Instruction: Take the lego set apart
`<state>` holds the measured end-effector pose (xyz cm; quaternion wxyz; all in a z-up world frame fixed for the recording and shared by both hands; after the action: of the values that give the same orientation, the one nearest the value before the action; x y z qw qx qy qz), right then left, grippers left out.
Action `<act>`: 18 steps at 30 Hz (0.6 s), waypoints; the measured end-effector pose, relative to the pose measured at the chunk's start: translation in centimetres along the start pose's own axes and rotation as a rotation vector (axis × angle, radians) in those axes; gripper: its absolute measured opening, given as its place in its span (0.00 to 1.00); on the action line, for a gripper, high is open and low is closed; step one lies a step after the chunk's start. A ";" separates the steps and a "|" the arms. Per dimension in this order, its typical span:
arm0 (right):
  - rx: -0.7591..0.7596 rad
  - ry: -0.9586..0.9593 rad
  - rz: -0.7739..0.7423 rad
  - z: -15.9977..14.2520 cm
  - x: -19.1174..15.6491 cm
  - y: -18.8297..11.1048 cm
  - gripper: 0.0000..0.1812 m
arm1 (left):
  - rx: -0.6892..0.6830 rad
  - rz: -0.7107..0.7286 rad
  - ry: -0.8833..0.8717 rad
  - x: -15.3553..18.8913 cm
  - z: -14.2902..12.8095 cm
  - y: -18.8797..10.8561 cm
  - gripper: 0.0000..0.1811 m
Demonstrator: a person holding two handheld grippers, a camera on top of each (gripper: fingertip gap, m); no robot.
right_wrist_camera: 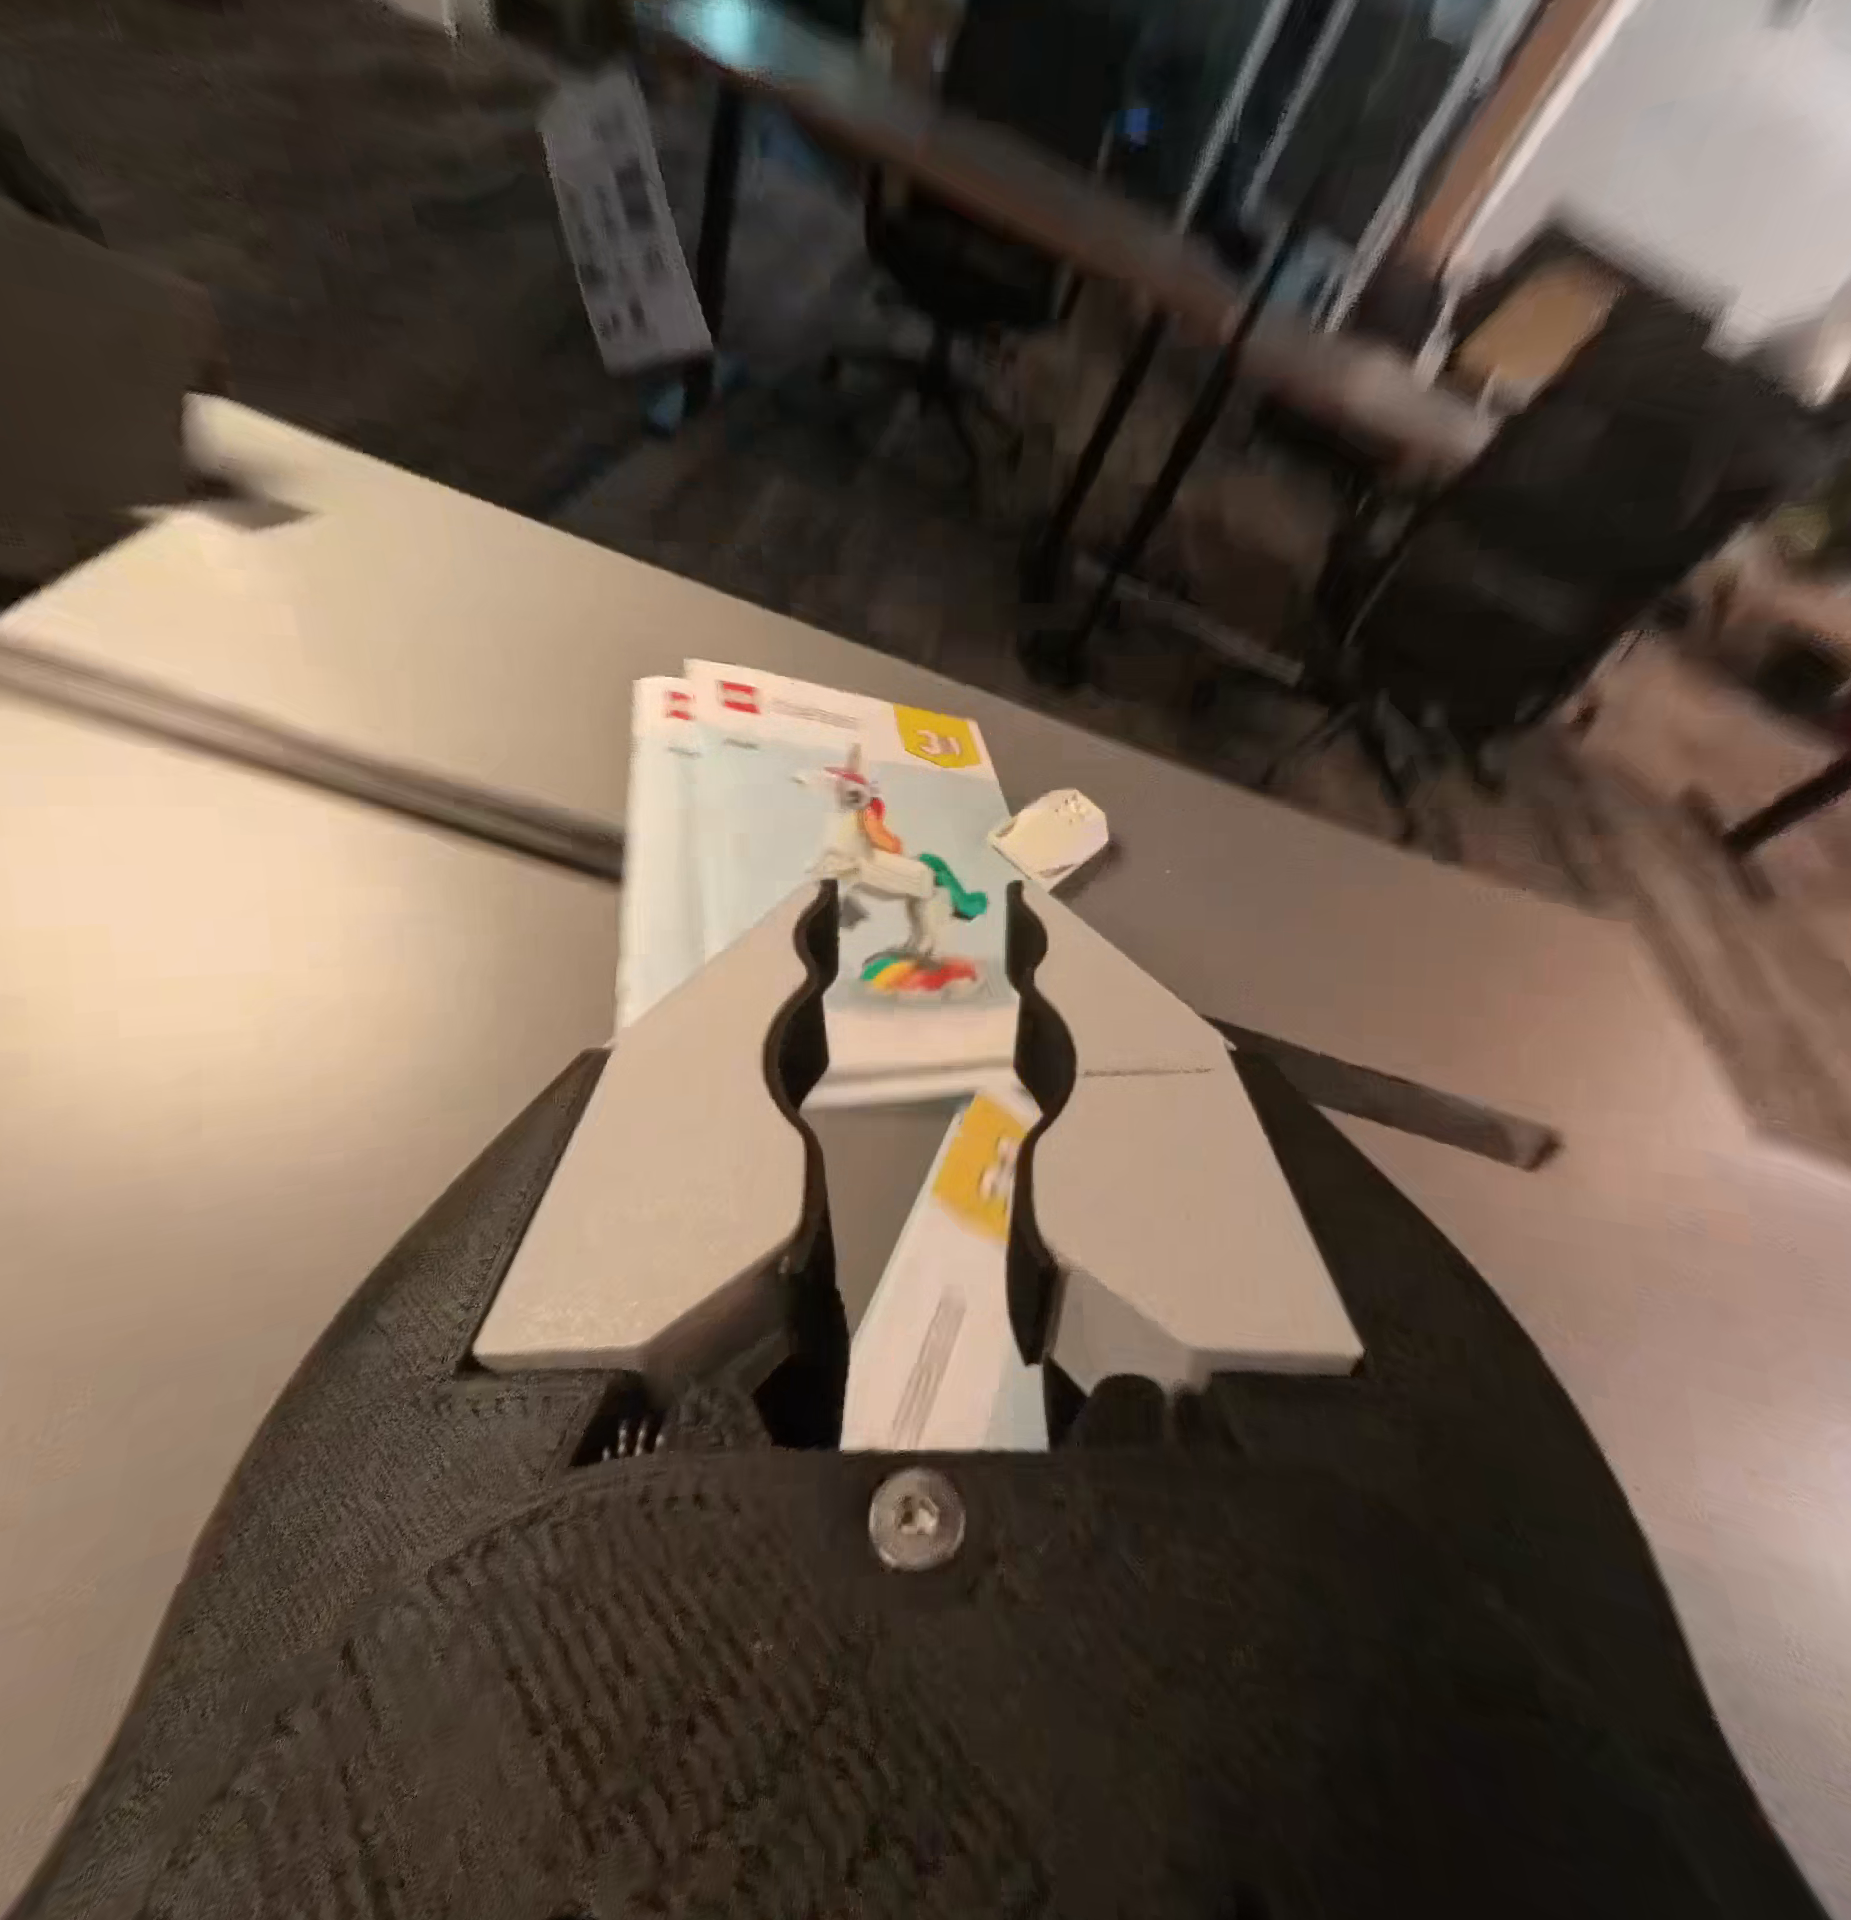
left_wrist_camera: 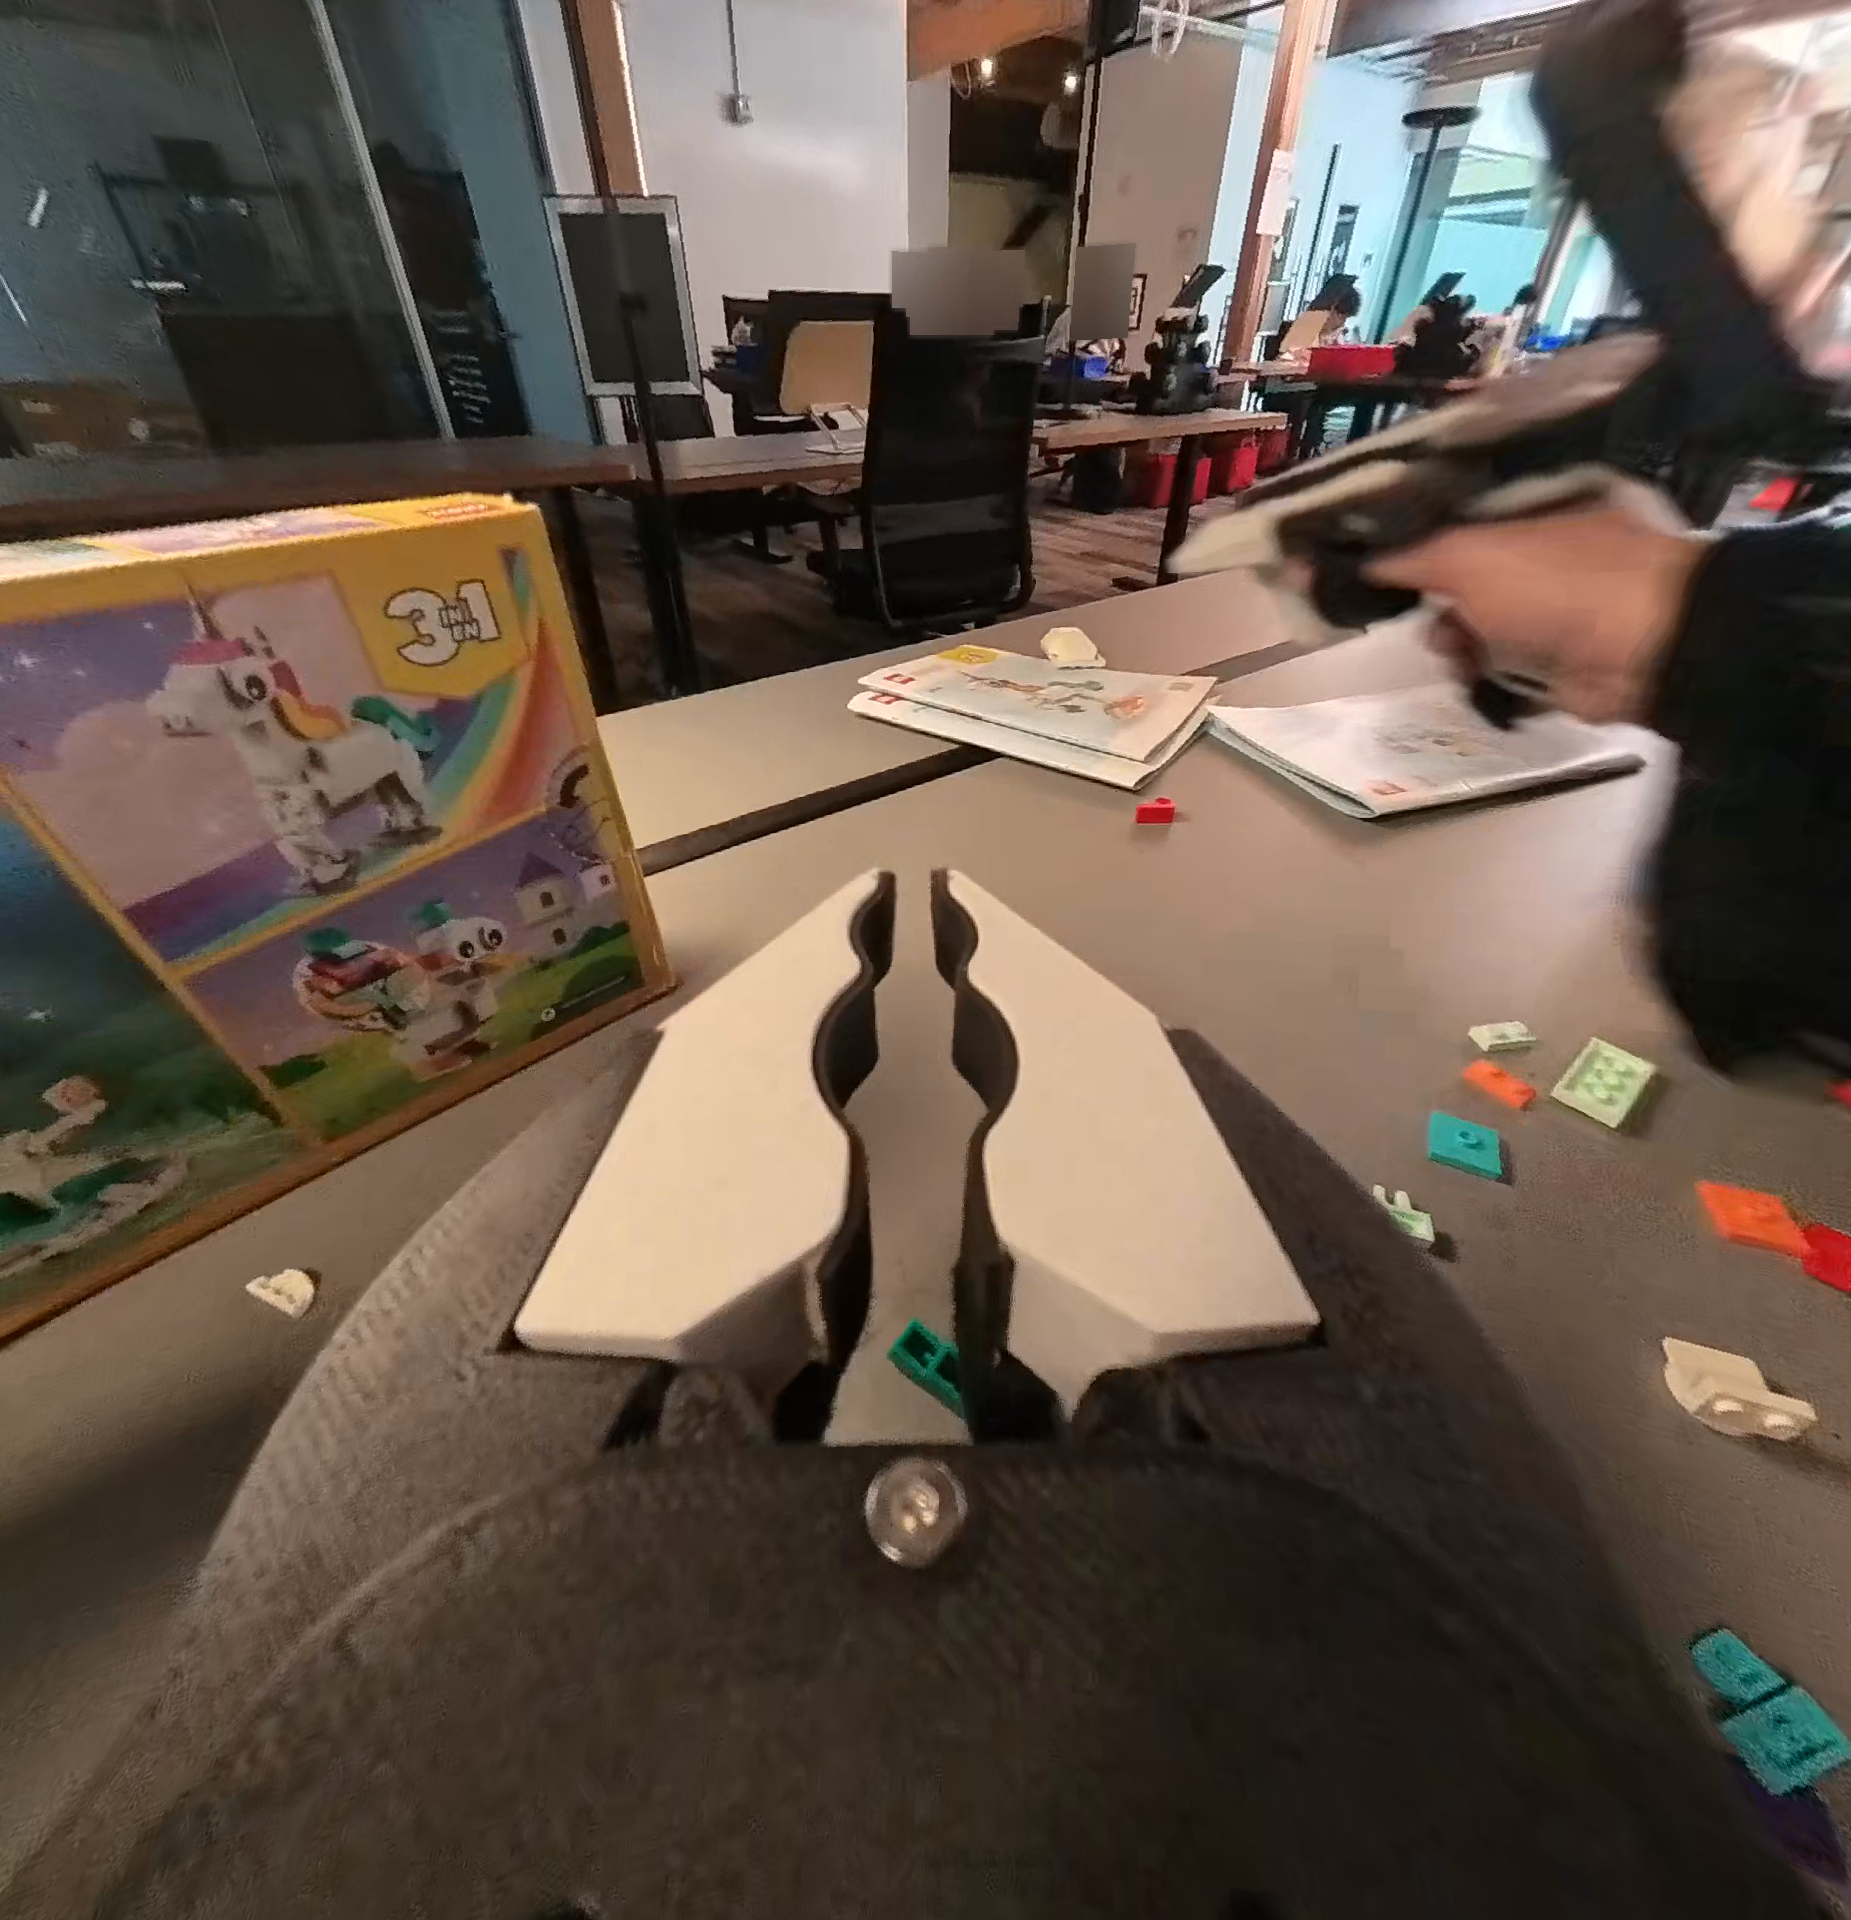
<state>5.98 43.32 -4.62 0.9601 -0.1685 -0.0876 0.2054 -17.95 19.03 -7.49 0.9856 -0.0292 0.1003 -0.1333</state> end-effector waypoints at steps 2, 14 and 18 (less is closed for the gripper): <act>-0.152 0.168 -0.020 0.1 2.7 6.6 0.21 | -0.007 -0.002 -0.008 0.0 -0.1 0.1 0.03; -0.408 0.370 -0.061 -0.8 4.1 16.5 0.18 | -0.028 -0.016 -0.017 0.0 -0.4 0.4 0.01; -0.348 0.231 -0.034 0.0 3.2 15.1 0.18 | -0.031 -0.013 0.005 0.2 -0.3 0.4 0.01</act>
<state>3.35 57.66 -9.71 0.9235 -0.3526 -0.0142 0.1503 -17.70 19.38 -7.89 0.9838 -0.0448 0.1048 -0.1383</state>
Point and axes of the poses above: each gripper's, where its closed fingertips meet, y out along the fingers, z out of its top, x = y × z across the jaws, the point moved 9 cm from there along -y, back along the fingers, and after that the axes turned 11 degrees about y, right-handed, at the moved point
